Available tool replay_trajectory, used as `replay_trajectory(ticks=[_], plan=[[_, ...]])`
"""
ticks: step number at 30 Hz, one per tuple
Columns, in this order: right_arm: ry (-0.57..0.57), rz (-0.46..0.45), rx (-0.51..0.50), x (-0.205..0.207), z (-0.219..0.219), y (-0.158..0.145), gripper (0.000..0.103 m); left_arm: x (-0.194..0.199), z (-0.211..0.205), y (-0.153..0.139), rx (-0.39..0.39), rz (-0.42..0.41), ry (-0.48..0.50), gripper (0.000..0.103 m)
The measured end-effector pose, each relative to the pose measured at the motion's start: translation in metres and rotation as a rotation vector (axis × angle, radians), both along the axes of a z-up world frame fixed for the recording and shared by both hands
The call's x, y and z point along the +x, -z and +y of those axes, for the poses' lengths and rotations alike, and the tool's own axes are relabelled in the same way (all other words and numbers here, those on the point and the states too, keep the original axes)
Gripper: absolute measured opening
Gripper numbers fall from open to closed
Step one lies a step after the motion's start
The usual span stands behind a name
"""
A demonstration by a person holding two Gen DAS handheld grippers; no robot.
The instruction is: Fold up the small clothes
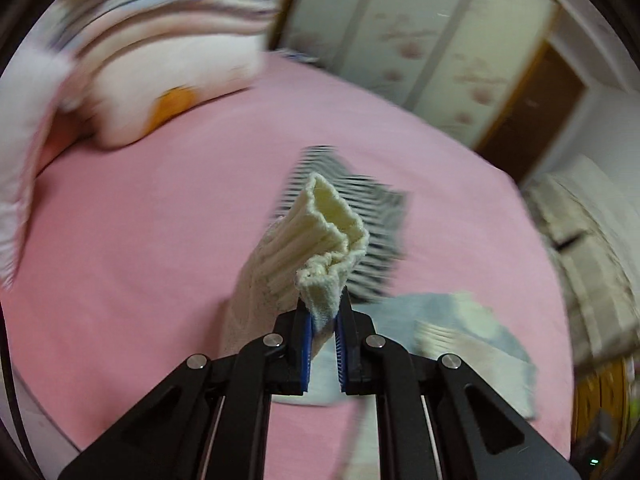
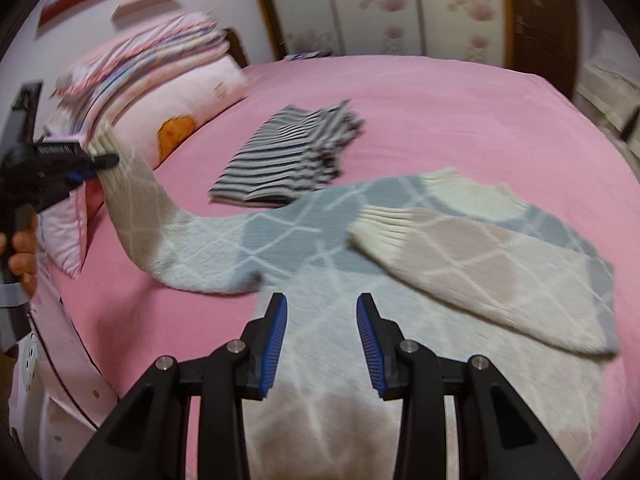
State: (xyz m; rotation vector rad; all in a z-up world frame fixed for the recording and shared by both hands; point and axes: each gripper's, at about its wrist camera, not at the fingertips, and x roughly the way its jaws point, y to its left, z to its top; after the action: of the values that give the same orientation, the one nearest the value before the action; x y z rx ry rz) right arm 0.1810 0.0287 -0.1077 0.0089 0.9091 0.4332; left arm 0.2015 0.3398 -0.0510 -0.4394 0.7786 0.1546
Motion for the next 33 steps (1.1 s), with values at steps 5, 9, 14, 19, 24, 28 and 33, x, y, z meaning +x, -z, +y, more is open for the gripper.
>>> replay_trajectory(ticks=[5, 9, 14, 19, 24, 28, 33], plan=[[0.08, -0.016, 0.019, -0.012, -0.052, -0.005, 0.036, 0.018, -0.106, -0.007, -0.01, -0.015, 0.167, 0.008], [0.139, -0.014, 0.039, -0.017, -0.088, 0.0, 0.036, 0.027, -0.177, 0.021, 0.019, 0.016, 0.271, 0.008], [0.2, 0.03, 0.041, -0.016, -0.124, 0.021, 0.036, 0.031, -0.234, 0.083, 0.026, 0.112, 0.346, 0.009], [0.248, 0.081, 0.047, -0.012, -0.15, 0.042, 0.036, 0.028, -0.264, 0.14, 0.034, 0.185, 0.377, 0.033], [0.273, 0.101, 0.069, -0.01, -0.163, 0.053, 0.037, 0.014, -0.269, 0.151, 0.025, 0.169, 0.385, 0.06], [0.274, 0.114, 0.084, -0.007, -0.164, 0.059, 0.037, 0.002, -0.272, 0.139, 0.03, 0.124, 0.399, 0.072], [0.265, 0.134, 0.101, -0.004, -0.162, 0.066, 0.036, -0.018, -0.264, 0.126, 0.058, 0.092, 0.374, 0.077]])
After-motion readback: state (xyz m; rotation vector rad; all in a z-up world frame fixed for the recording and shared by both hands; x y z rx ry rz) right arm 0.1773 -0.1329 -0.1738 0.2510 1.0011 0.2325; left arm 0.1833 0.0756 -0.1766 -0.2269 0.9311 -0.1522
